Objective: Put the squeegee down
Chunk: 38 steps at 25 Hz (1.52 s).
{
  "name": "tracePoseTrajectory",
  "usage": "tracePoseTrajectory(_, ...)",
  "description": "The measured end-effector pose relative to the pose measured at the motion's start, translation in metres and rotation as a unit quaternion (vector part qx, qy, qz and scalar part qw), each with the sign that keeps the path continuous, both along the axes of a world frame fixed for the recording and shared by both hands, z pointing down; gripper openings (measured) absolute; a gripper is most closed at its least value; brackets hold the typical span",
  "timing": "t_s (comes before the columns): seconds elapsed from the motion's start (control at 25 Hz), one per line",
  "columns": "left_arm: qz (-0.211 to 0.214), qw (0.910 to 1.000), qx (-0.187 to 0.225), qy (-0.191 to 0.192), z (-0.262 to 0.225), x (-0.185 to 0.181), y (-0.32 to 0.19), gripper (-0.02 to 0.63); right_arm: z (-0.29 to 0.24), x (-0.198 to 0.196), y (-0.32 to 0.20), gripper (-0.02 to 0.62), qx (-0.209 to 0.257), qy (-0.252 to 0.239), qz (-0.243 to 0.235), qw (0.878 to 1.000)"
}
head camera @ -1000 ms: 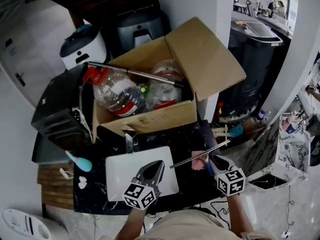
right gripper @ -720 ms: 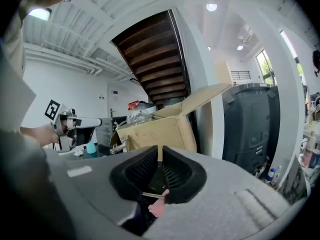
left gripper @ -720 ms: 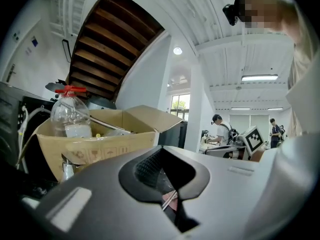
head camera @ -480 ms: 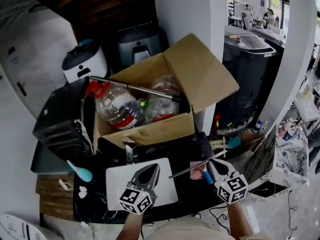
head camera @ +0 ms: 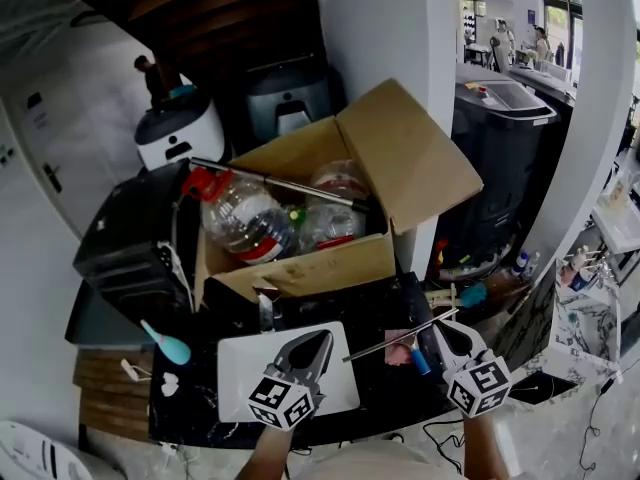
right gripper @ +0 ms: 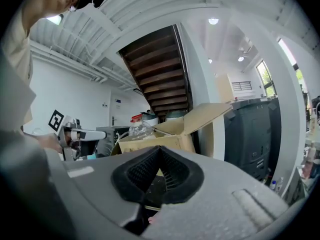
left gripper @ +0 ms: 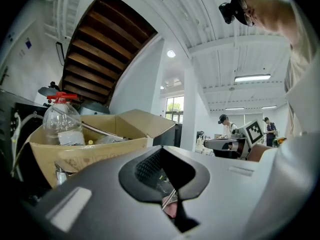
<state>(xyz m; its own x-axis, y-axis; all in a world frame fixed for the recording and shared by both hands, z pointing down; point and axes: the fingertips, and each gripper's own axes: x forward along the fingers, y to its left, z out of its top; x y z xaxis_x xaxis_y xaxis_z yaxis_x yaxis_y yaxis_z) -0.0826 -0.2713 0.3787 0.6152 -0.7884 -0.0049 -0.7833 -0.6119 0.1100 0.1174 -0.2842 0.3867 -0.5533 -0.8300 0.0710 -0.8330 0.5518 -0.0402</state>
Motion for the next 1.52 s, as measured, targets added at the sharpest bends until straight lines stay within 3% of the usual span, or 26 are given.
tracePoseTrajectory(0.28, -0.006, 0.9999, 0.014, 0.002, -0.01, -0.003, 0.002, 0.014, -0.012, -0.005, 0.002, 0.002, 0.027, 0.011, -0.006, 1.0)
tracePoseTrajectory(0.68, -0.008, 0.9999, -0.007, 0.002, 0.005, -0.004, 0.0, 0.014, -0.004, -0.014, 0.003, 0.002, 0.021, 0.029, -0.017, 0.999)
tracePoseTrajectory(1.52, -0.018, 0.9994, -0.027, 0.008, 0.022, -0.012, 0.007, 0.014, 0.015, -0.012, 0.011, 0.002, -0.003, 0.022, -0.009, 1.0)
